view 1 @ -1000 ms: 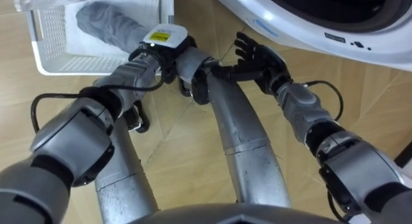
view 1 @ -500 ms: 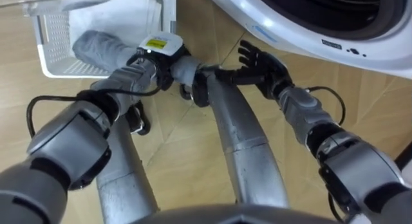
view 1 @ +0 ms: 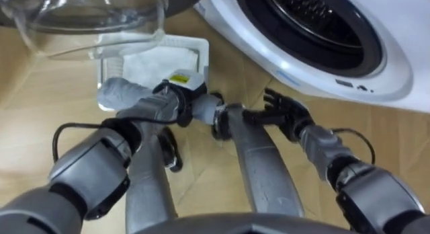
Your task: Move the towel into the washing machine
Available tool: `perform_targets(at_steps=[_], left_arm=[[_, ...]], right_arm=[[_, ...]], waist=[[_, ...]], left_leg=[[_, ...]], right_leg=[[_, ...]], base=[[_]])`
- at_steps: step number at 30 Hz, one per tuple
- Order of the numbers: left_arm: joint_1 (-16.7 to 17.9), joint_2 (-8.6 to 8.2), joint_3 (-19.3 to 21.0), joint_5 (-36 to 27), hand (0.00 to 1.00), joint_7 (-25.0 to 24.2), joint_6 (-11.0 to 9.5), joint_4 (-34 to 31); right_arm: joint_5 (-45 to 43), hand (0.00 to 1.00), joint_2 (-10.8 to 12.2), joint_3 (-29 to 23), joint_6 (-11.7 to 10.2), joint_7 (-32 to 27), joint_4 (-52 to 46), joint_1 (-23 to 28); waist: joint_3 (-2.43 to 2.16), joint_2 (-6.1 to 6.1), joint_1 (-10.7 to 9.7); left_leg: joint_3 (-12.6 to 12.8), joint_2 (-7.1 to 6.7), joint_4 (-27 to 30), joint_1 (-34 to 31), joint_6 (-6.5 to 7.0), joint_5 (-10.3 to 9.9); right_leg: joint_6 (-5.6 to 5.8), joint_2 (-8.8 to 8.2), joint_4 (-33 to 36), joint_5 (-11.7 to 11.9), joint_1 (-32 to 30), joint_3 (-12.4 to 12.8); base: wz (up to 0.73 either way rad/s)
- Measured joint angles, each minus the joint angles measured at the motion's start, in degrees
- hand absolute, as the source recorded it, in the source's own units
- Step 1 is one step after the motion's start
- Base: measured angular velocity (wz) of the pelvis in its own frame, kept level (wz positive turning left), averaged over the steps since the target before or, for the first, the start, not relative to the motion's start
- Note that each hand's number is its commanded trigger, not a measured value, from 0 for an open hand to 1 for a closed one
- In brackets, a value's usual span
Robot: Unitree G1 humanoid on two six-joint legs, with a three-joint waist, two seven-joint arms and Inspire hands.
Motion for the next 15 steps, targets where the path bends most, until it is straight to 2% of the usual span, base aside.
perform_targets(at_steps=[4, 7, 9, 11, 12, 14, 15], left_arm=[[-0.2, 0.34, 3.4, -0.6, 1.00, 1.4, -1.2, -2.7], [-0.1, 0.49, 4.0, -3.0, 1.00, 1.6, -3.4, -5.4], [-0.1, 0.40, 4.2, -7.1, 1.00, 1.5, -4.1, -7.0], [0.9, 0.17, 4.9, -15.5, 1.00, 0.9, -4.6, -10.5], [1.2, -0.04, 5.1, -17.7, 1.00, 0.4, -4.7, -11.4], [2.7, -1.08, 6.1, -27.4, 1.00, -2.1, -5.3, -13.9], [3.1, -1.26, 6.4, -29.9, 1.00, -3.0, -5.3, -14.7]], right_arm=[[-0.7, 0.00, -1.0, -0.5, 0.0, 0.2, 0.0, 0.2], [-0.6, 0.00, -1.4, -0.4, -0.1, 0.5, -0.3, 0.1], [-0.4, 0.00, -1.2, -0.3, -0.3, 0.7, -0.8, 0.0], [-0.7, 0.00, -1.0, -0.4, -0.4, 1.0, -1.4, 0.1], [-1.0, 0.00, -1.0, -0.4, -0.4, 1.2, -1.4, 0.1], [-3.3, 0.00, -0.9, -0.4, -0.4, 1.4, -1.8, 0.2], [-3.7, 0.00, -0.8, -0.4, -0.4, 1.4, -1.9, 0.2]], waist=[[0.04, 0.33, 0.7], [0.11, 0.44, 1.5], [0.11, 0.44, 1.7], [0.11, 0.44, 2.6], [0.11, 0.43, 3.0], [0.10, 0.38, 4.0], [0.10, 0.38, 4.2]], left_leg=[[0.1, -0.85, -2.7, 3.7, 0.58, 0.9], [0.5, -1.01, -4.3, 5.3, 0.93, 1.4], [0.5, -1.05, -4.7, 5.5, 1.01, 1.7], [0.8, -0.89, -5.3, 5.5, 1.09, 1.9], [0.9, -0.87, -5.4, 5.5, 1.11, 2.0], [1.1, -0.89, -5.4, 5.5, 1.14, 2.0], [1.2, -0.91, -5.4, 5.4, 1.14, 2.0]], right_leg=[[0.69, -0.66, -2.1, 0.4, 3.7, 0.0], [1.09, -1.19, -3.2, 0.7, 5.2, -0.1], [1.21, -1.26, -3.8, 0.8, 5.5, -0.3], [1.32, -1.11, -4.7, 1.3, 5.6, -0.2], [1.34, -1.07, -4.8, 1.3, 5.6, -0.2], [1.46, -0.92, -5.1, 1.3, 5.7, 0.1], [1.47, -0.93, -5.2, 1.3, 5.7, 0.1]], base=[[0.07], [0.07], [0.03], [-0.02], [-0.04], [-0.04], [0.00]])
